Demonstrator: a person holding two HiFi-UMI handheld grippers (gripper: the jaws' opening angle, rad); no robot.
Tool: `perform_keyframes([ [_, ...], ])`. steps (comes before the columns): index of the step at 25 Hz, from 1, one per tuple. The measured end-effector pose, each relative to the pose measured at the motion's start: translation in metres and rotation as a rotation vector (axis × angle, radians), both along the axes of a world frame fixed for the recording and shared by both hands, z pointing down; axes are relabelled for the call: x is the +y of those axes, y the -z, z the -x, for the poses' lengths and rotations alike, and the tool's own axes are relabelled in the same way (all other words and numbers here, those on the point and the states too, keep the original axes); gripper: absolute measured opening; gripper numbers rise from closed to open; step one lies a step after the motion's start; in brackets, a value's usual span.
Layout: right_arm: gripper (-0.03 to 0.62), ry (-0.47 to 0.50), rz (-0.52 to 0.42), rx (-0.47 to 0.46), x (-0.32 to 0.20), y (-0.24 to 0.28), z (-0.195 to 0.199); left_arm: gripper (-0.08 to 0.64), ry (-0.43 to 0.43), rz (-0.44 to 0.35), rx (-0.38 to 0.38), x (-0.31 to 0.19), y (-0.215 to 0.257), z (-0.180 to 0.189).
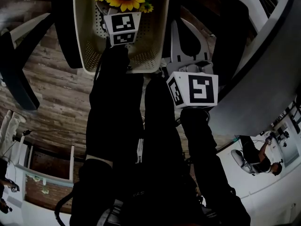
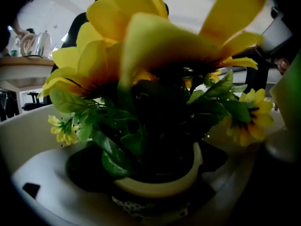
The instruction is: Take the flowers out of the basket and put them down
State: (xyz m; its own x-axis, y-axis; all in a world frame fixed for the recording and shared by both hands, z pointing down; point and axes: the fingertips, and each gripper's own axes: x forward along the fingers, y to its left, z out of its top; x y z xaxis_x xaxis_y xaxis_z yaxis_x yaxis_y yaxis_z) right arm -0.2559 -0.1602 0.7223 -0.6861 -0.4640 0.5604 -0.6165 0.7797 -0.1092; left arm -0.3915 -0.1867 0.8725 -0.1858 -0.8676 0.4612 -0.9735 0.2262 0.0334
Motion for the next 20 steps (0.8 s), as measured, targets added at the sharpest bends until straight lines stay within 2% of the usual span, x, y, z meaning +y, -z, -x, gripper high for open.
perform_keyframes([
  [9,0.012,-0.017,-0.017,-0.045,0.010,0.052,0.006,0.541,0.059,-0.080,-0.023,0.016,0.086,0.007],
  [14,0.012,-0.032,-0.033,-0.091,0.019,0.109,0.010,0.541,0.106,-0.107,-0.033,0.028,0.158,0.013],
  [20,0.012,-0.054,-0.054,-0.154,0.025,0.186,-0.002,0.541,0.151,-0.142,-0.016,0.043,0.252,0.004],
])
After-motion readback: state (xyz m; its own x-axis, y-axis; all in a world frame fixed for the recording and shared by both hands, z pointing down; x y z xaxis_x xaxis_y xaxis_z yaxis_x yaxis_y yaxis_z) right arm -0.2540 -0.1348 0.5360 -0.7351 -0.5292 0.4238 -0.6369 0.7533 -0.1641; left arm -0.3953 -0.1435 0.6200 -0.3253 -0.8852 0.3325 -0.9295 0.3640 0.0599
